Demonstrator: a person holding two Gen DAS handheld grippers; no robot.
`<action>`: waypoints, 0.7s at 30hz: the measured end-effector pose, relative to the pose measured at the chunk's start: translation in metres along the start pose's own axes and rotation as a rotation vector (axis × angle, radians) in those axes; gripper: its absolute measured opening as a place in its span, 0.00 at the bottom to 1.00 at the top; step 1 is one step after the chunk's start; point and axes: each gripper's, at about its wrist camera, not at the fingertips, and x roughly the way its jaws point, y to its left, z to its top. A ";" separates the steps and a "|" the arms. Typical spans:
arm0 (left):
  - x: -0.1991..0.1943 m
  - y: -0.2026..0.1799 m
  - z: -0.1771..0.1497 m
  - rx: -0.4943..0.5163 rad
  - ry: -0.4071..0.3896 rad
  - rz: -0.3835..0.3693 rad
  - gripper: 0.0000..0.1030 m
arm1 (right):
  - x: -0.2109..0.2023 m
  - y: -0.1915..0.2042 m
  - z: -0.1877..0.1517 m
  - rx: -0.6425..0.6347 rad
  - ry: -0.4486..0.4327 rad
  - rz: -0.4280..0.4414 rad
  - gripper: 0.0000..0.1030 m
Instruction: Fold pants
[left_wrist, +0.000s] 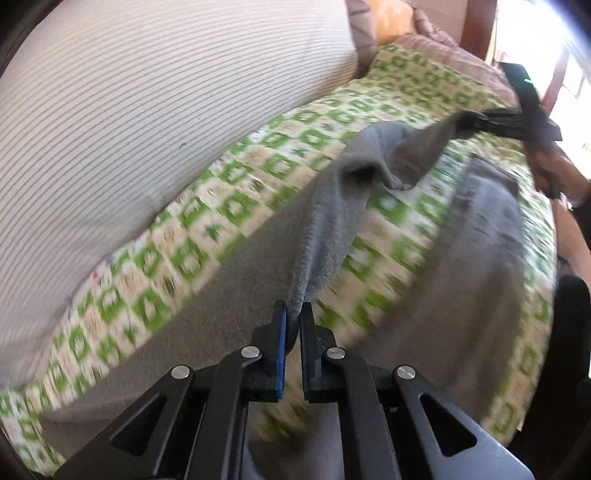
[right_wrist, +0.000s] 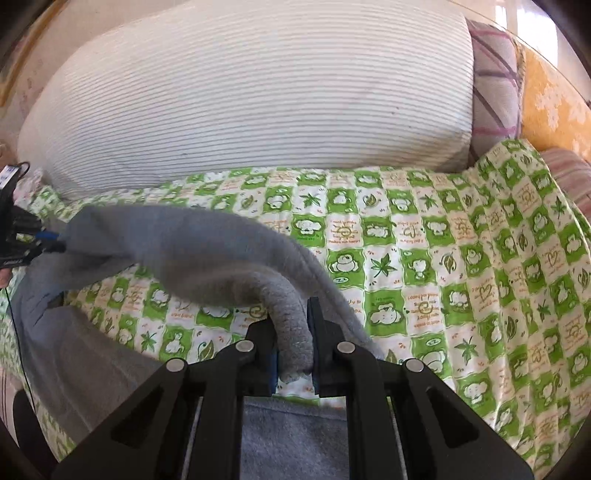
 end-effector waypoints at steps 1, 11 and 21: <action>-0.006 -0.003 -0.003 -0.005 -0.004 -0.003 0.02 | -0.003 -0.002 -0.002 -0.006 0.000 -0.004 0.14; -0.040 -0.064 -0.055 -0.040 -0.037 -0.056 0.02 | -0.039 -0.037 -0.039 -0.054 -0.036 0.032 0.14; -0.050 -0.104 -0.082 -0.090 -0.075 -0.029 0.03 | -0.058 -0.031 -0.057 -0.155 -0.091 -0.030 0.14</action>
